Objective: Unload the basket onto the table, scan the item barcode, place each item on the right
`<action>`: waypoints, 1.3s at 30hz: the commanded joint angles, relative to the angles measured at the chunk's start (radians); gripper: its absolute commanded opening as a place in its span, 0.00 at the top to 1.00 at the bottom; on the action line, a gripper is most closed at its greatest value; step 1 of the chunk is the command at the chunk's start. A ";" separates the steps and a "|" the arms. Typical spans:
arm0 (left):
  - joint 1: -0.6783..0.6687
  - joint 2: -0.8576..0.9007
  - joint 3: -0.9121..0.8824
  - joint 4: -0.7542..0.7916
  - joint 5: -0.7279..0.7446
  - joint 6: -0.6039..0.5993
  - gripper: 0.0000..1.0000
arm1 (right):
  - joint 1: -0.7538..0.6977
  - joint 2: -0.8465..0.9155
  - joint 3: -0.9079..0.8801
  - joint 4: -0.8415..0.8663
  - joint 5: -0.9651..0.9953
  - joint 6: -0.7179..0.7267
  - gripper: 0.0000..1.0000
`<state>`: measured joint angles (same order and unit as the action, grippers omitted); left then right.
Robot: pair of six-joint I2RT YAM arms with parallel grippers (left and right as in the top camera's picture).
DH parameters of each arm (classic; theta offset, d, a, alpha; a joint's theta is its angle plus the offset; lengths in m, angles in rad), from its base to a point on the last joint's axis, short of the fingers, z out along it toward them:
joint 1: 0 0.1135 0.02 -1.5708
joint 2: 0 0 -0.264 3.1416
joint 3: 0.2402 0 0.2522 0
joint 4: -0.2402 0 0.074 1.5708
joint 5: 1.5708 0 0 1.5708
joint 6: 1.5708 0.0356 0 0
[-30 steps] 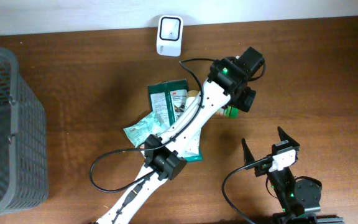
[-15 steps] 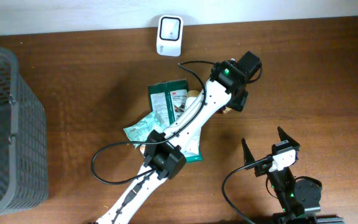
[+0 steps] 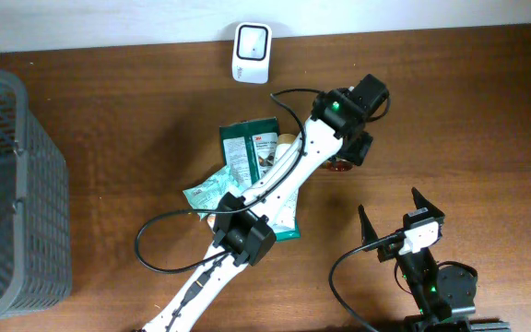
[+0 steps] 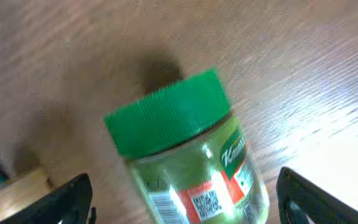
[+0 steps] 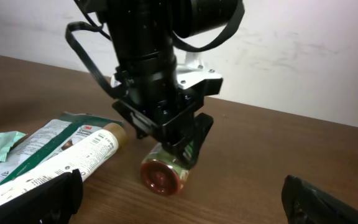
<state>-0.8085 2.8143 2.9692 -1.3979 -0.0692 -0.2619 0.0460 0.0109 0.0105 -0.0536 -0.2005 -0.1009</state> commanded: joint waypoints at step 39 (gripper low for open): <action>0.043 0.114 0.122 0.159 -0.002 -0.031 0.59 | 0.006 -0.008 -0.005 -0.003 0.002 0.004 0.01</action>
<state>-0.7780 2.8986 3.0337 -1.2327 -0.0654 -0.3305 0.0460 0.0109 0.0105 -0.0540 -0.2005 -0.1013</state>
